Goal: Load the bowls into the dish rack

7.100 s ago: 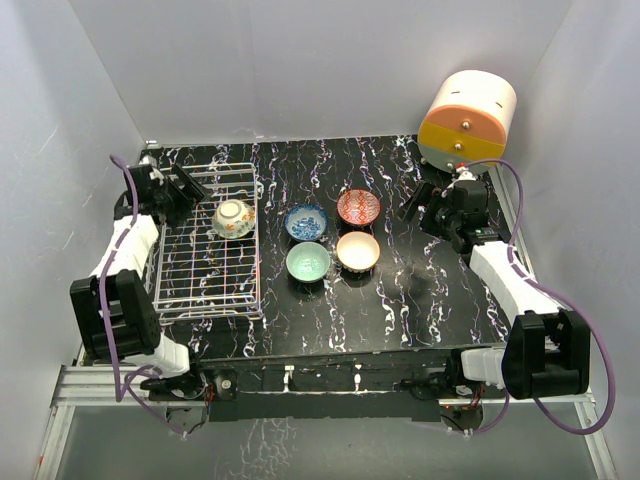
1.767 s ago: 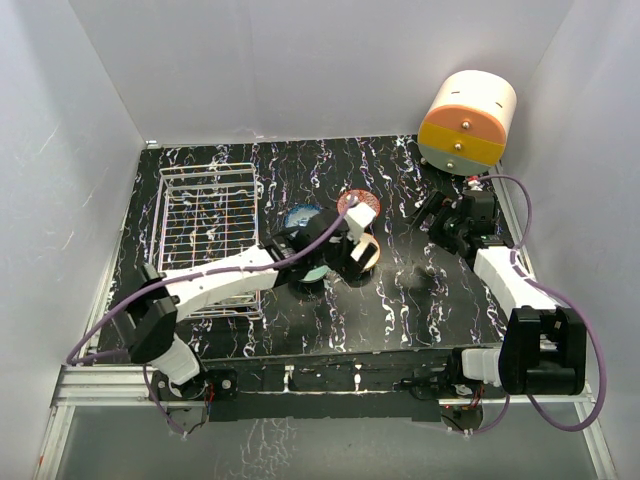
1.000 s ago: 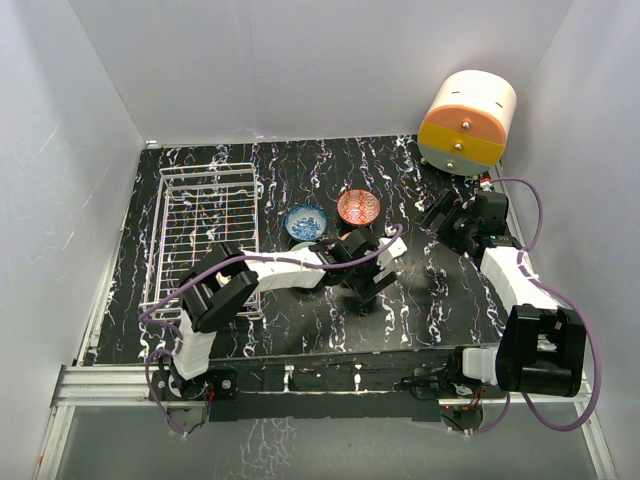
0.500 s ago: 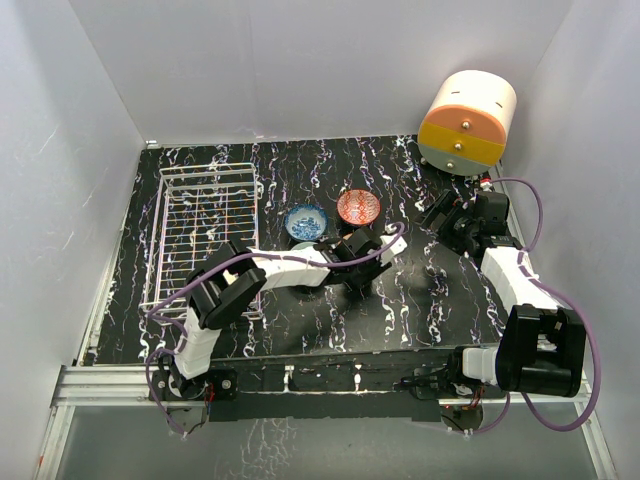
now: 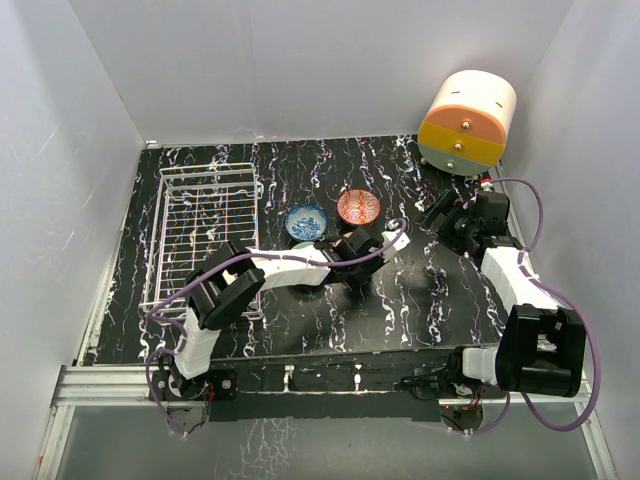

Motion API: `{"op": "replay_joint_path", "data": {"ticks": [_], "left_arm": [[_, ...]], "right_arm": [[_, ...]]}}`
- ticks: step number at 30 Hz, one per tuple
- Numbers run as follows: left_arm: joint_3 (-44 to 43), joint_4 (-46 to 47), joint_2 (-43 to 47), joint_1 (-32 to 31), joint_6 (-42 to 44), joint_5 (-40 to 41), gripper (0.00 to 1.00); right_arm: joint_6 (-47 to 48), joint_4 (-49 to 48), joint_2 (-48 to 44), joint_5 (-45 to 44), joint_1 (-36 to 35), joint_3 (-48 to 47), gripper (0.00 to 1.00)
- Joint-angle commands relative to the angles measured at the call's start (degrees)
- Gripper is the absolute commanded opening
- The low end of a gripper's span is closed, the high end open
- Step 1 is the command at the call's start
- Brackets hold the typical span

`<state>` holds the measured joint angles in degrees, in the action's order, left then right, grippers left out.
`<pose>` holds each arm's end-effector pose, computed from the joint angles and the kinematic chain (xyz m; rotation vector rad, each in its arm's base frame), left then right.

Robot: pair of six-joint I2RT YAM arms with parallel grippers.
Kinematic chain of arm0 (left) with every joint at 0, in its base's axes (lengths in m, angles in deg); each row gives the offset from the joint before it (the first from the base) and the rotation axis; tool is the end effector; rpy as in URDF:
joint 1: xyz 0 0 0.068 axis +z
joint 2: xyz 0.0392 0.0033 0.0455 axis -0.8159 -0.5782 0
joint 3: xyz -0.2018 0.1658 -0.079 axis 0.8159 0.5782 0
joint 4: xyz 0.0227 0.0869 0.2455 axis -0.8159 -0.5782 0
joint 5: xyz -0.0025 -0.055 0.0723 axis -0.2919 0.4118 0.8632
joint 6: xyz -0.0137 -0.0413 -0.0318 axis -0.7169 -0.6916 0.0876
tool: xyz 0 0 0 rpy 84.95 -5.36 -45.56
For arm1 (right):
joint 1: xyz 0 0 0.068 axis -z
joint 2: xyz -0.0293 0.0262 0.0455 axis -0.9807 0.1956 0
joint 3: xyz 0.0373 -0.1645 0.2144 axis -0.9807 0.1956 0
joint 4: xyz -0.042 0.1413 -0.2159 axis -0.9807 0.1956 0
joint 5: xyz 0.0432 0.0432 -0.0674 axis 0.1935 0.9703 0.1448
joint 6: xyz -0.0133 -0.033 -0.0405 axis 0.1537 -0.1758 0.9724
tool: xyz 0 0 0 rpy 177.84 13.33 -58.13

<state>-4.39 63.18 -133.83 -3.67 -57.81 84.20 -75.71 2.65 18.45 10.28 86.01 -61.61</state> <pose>0.2397 -0.3837 0.1744 1.1775 1.8903 -0.4128 0.2648 -0.0210 0.2267 0.6149 2.2340 0.6501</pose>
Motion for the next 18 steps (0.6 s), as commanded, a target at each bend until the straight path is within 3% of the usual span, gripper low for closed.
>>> {"op": "replay_joint_path", "data": {"ticks": [1,11,14,18], "left_arm": [[0.45,-3.67,5.94,-0.01,-3.71,-2.83,0.0],[7.35,4.54,30.06,3.03,-13.41,-5.25,0.0],[12.15,10.19,36.73,8.19,-20.33,-10.1,0.0],[21.13,21.02,46.49,19.64,-30.72,-14.98,0.0]], "right_arm": [[0.56,-3.25,-0.65,-0.07,0.52,0.53,0.98],[0.39,-3.25,-0.84,-0.2,0.72,0.9,0.98],[0.39,-3.25,-1.3,-0.38,0.81,1.24,0.98],[0.73,-3.26,-1.62,0.36,0.81,1.43,0.98]]}}
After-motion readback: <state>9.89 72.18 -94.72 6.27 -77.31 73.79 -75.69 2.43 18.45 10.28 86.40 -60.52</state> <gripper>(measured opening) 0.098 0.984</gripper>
